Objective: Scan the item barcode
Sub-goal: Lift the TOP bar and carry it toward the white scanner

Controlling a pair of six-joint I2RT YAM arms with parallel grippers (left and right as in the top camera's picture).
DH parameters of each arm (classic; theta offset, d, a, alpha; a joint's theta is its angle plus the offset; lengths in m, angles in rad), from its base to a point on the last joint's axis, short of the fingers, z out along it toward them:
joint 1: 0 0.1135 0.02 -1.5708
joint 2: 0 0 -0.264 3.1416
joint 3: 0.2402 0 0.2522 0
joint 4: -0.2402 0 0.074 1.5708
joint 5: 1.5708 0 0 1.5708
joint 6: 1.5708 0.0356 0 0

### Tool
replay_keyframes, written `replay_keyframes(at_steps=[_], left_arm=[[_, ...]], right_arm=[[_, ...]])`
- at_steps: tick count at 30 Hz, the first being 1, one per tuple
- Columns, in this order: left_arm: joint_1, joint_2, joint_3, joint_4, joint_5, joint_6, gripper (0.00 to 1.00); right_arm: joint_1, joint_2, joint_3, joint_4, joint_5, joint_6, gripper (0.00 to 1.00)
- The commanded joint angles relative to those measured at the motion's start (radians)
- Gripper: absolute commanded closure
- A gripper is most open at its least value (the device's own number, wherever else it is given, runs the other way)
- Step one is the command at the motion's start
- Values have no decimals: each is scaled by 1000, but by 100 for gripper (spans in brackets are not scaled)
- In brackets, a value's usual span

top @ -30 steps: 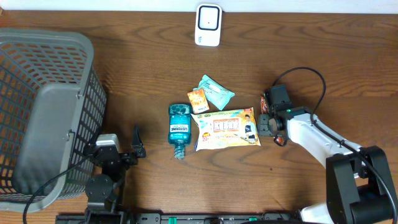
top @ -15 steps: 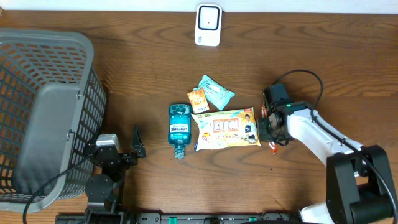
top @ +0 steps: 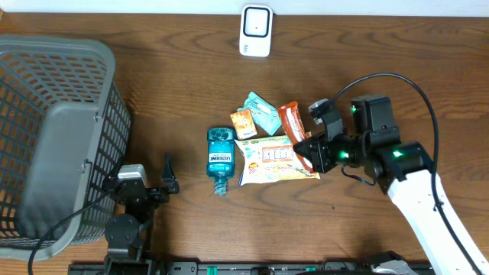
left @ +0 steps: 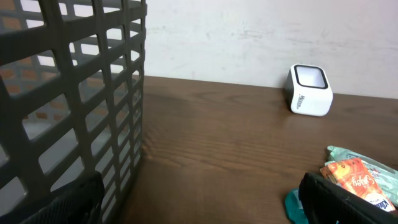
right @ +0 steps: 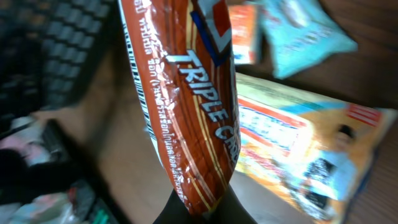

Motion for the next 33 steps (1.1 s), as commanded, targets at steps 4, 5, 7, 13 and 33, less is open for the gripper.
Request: replay_keyframes(at_steps=[4, 5, 7, 13, 33], left_arm=[[5, -7, -20, -35, -27, -8, 0], [5, -7, -20, -35, -27, -8, 0], [5, -7, -20, -35, -27, -8, 0], [5, -7, -20, -35, -27, -8, 0], [5, -7, -20, -35, -27, -8, 0]], right_arm=[[3, -63, 14, 2, -211, -29, 99], [3, -64, 14, 2, -214, -29, 99], [3, -64, 14, 2, -220, -29, 99], [3, -64, 14, 3, -272, -29, 99], [85, -58, 9, 5, -285, -81, 99]])
